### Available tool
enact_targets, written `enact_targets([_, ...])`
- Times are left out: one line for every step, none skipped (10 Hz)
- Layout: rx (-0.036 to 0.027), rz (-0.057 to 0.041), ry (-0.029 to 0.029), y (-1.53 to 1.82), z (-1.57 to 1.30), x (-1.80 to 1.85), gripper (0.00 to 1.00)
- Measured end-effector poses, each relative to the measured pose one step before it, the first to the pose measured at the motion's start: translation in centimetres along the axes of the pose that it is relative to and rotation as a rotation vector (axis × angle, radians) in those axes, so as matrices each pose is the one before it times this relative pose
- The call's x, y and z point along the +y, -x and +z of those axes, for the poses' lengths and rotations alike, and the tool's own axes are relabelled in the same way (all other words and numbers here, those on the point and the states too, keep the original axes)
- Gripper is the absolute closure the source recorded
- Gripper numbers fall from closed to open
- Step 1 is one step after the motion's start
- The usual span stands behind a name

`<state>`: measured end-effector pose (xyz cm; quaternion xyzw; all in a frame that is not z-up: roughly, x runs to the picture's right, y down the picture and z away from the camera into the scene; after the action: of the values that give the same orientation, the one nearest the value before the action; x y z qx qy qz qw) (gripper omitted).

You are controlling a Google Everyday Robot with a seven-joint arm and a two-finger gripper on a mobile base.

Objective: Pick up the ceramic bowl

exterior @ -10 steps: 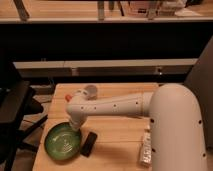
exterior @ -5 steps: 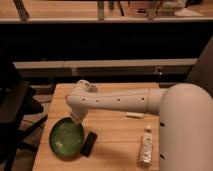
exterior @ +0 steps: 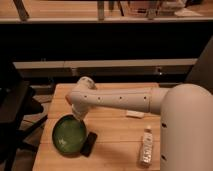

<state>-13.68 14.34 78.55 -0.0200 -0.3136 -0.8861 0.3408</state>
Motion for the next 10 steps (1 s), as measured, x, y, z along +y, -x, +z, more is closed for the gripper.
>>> enact_targets([0.00272, -0.00512, 0.00355, -0.156, -0.418, 0.181, 1.0])
enact_targets([0.00166, -0.00317, 0.00332, -0.062, -0.112, 0.252, 1.0])
enact_targets([0.00091, -0.00346, 0.00302, -0.066, -0.143, 0.322, 1.0])
enact_targets([-0.00076, -0.0055, 0.00357, -0.1, -0.3, 0.353, 1.0])
enact_targets([-0.00185, -0.00825, 0.00473, -0.19, -0.667, 0.419, 1.0])
enact_targets([-0.00085, -0.00512, 0.00344, -0.183, -0.739, 0.329, 1.0])
enact_targets([-0.00115, -0.00457, 0.00361, -0.087, -0.547, 0.218, 1.0])
enact_targets([-0.00035, -0.00622, 0.00373, 0.0, -0.221, 0.323, 1.0])
enact_targets([-0.00018, -0.00411, 0.00511, 0.004, -0.225, 0.376, 1.0])
enact_targets([-0.0007, 0.00012, 0.00212, 0.067, -0.243, 0.322, 1.0])
